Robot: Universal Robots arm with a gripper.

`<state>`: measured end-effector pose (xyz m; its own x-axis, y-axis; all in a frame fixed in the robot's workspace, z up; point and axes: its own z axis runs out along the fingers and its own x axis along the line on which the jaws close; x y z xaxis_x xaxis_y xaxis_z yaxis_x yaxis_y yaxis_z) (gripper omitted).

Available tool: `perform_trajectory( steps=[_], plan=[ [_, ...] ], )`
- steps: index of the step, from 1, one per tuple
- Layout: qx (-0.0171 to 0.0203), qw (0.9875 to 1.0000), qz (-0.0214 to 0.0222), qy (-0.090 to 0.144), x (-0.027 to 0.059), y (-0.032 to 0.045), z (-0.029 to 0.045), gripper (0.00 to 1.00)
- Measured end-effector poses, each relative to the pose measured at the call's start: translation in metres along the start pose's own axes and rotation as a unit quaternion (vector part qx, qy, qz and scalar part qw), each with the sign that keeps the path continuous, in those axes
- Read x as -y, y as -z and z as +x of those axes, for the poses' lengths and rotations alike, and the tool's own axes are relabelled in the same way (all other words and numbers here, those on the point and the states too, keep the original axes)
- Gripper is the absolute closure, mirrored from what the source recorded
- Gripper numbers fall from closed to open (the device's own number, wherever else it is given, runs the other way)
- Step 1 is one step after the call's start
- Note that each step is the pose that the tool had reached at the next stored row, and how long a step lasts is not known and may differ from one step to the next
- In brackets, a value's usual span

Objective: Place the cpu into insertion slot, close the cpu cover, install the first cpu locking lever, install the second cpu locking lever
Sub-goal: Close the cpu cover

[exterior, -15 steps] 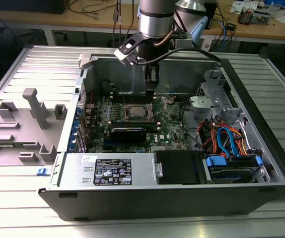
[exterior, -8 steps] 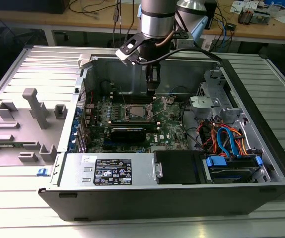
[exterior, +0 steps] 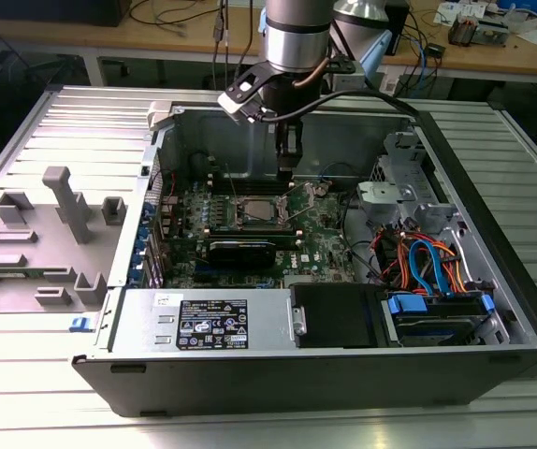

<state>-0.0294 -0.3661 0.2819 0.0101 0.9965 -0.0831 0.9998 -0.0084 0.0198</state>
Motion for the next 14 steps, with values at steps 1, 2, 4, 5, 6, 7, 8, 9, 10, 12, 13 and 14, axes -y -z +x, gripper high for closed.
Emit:
perform_trajectory(
  steps=[1, 2, 4, 5, 6, 7, 8, 9, 10, 12, 13, 14],
  plan=[
    [0.0, 1.0, 0.0, 0.0, -0.0005, 0.0, 0.0, 0.89],
    [0.0, 1.0, 0.0, 0.0, -0.0017, -0.0001, 0.0, 0.89],
    [0.0, 1.0, 0.0, 0.0, -0.0044, -0.0001, 0.0001, 0.89],
    [0.0, 1.0, 0.0, 0.0, -0.0054, -0.0001, 0.0001, 0.89],
    [0.0, 1.0, 0.0, 0.0, -0.0066, -0.0001, 0.0001, 0.89],
    [0.0, 1.0, 0.0, 0.0, -0.0077, -0.0002, 0.0001, 0.89],
    [0.0, 1.0, 0.0, 0.0, -0.0087, -0.0002, 0.0001, 0.89],
    [0.0, 1.0, 0.0, 0.0, -0.0107, -0.0002, 0.0002, 0.89],
    [0.0, 1.0, 0.0, 0.0, -0.0118, -0.0002, 0.0002, 0.89],
    [0.0, 1.0, 0.0, 0.0, -0.0139, -0.0003, 0.0002, 0.89],
    [0.0, 1.0, 0.0, 0.0, -0.0148, -0.0003, 0.0002, 0.89],
    [0.0, 1.0, 0.0, 0.0, -0.0159, -0.0003, 0.0003, 0.89]
  ],
)
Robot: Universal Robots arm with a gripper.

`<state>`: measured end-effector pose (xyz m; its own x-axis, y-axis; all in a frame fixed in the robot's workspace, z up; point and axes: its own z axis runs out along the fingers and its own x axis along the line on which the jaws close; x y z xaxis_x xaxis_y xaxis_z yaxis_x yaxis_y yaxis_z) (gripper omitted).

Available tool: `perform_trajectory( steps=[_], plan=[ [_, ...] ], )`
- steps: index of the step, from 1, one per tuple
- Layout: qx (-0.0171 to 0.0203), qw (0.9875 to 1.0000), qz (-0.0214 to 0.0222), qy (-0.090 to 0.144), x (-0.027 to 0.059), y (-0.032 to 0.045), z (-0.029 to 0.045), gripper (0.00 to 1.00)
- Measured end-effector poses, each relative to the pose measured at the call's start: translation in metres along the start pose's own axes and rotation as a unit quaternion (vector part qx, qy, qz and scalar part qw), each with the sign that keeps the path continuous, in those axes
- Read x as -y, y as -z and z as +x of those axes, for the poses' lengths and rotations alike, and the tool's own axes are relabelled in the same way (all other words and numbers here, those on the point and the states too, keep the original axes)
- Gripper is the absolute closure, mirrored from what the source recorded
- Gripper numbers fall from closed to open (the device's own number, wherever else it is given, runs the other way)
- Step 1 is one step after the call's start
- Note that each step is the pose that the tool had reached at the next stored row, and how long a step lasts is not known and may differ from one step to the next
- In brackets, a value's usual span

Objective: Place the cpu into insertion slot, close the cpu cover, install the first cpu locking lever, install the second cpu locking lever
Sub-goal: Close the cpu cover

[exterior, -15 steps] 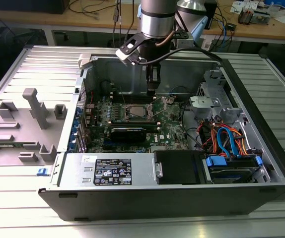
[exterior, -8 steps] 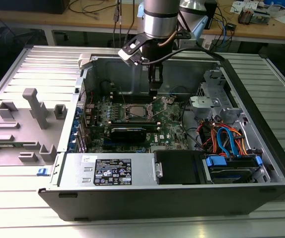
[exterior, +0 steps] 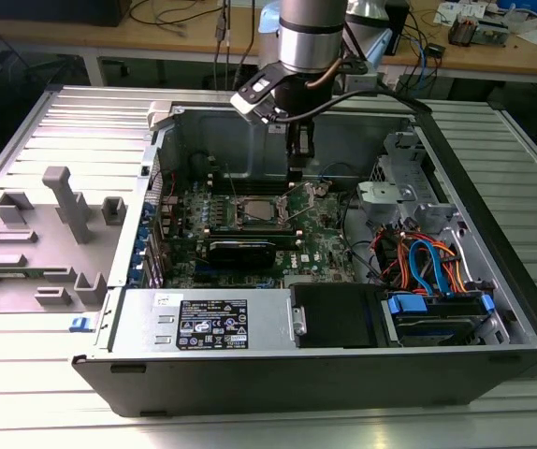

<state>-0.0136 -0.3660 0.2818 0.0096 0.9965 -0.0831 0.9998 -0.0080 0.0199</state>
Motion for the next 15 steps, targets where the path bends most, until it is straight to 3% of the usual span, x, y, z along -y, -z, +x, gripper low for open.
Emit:
perform_trajectory(
  steps=[15],
  plan=[
    [0.0, 1.0, 0.0, 0.0, -0.0133, -0.0002, 0.0005, 0.89]
  ],
)
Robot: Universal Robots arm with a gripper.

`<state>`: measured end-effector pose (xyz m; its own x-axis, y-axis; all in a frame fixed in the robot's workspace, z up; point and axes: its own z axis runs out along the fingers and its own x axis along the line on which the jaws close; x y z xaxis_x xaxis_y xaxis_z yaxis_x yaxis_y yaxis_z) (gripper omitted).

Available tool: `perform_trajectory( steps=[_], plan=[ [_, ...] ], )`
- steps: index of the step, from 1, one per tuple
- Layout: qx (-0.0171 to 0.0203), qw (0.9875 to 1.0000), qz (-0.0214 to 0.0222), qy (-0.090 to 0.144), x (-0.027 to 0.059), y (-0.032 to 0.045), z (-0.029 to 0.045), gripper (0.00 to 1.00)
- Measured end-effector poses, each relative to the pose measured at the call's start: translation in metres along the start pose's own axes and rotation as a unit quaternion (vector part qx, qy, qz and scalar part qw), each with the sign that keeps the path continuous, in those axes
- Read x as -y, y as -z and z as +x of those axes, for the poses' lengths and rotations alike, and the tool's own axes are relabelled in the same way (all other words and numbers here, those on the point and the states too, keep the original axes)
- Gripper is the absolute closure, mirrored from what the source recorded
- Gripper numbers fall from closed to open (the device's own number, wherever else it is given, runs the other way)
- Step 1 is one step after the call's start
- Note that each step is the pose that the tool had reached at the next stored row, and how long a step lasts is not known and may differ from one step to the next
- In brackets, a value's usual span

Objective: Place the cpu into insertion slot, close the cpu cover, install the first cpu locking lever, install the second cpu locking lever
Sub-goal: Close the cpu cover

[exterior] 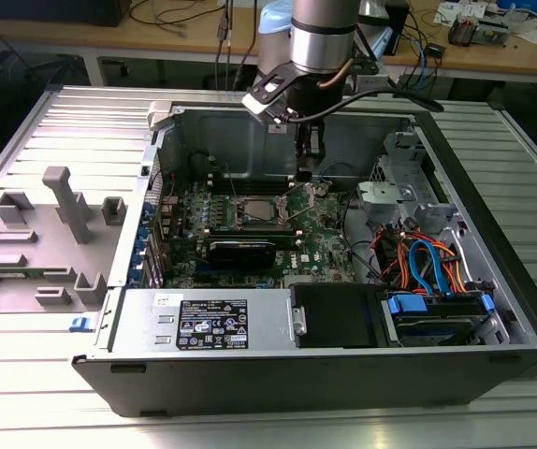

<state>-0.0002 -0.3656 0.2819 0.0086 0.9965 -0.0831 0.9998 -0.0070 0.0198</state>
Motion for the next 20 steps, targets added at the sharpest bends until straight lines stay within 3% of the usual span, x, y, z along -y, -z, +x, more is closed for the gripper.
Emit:
perform_trajectory(
  steps=[13, 20],
  plan=[
    [0.0, 1.0, -0.0001, 0.001, -0.0066, -0.0002, 0.0002, 0.89],
    [-0.0001, 1.0, -0.0001, 0.001, -0.0144, -0.0004, 0.0003, 0.89]
  ],
)
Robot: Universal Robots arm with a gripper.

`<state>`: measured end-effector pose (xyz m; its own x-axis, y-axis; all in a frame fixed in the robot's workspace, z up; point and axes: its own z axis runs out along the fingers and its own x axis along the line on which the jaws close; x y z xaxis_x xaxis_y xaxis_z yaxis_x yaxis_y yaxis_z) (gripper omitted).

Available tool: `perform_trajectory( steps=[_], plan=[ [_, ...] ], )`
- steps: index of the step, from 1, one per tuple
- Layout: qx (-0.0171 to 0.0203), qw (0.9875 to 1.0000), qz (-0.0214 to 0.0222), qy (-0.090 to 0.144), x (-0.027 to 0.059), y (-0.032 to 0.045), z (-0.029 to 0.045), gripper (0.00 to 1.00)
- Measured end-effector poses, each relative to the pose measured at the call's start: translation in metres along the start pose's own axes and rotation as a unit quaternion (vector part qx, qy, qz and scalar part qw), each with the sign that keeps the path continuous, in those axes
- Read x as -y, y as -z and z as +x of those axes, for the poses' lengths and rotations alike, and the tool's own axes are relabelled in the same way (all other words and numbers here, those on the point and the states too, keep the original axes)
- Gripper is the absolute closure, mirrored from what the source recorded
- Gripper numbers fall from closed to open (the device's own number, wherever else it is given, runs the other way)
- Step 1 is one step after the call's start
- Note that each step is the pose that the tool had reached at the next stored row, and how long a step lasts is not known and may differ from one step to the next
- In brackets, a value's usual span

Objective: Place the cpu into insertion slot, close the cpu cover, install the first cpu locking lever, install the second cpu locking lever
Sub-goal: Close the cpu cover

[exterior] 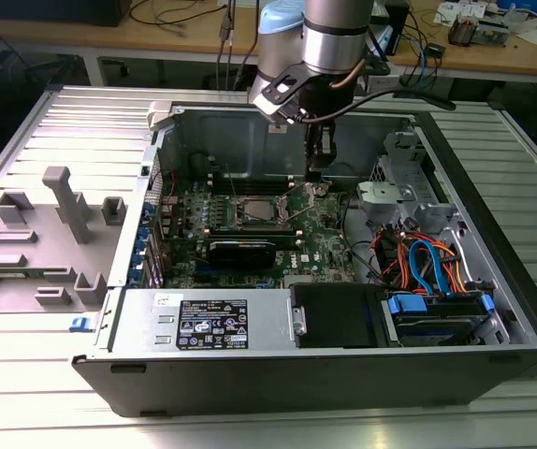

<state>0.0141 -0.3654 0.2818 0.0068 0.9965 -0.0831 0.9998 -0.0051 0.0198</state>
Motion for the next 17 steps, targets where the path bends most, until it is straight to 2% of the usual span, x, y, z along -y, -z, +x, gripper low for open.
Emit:
perform_trajectory(
  steps=[9, 17],
  plan=[
    [-0.0012, 1.0, 0.0, 0.0, -0.0006, 0.0, 0.0, 0.89],
    [-0.0011, 1.0, 0.0, 0.0, -0.0067, -0.0004, 0.0001, 0.89]
  ],
)
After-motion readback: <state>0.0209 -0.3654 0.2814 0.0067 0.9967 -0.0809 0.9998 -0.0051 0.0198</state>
